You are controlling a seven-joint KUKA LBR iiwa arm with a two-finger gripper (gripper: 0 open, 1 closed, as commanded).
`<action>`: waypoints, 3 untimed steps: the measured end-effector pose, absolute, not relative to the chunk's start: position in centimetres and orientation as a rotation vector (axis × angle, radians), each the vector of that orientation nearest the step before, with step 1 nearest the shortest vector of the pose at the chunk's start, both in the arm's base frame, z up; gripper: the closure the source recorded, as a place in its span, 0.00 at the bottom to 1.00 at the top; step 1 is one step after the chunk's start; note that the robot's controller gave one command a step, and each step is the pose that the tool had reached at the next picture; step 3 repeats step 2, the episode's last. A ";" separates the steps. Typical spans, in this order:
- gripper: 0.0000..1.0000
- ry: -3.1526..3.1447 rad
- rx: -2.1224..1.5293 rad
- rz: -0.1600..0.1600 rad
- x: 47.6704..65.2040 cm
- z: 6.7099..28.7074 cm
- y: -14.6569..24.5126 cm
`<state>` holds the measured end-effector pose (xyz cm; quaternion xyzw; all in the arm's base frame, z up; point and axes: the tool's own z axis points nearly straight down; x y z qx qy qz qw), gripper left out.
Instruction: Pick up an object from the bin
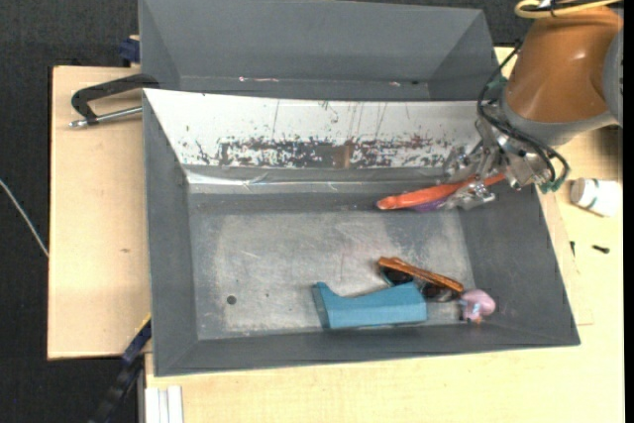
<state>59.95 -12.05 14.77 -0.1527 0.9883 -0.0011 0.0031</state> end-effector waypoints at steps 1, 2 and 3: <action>1.00 3.099 -0.479 -0.003 59.9 14.8 -12.0; 1.00 3.102 -0.494 0.002 59.3 20.3 -12.3; 1.00 3.102 -0.494 0.002 59.3 20.3 -12.3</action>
Offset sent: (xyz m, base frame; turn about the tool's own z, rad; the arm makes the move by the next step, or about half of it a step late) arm -0.0103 -0.0058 0.0918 -0.0163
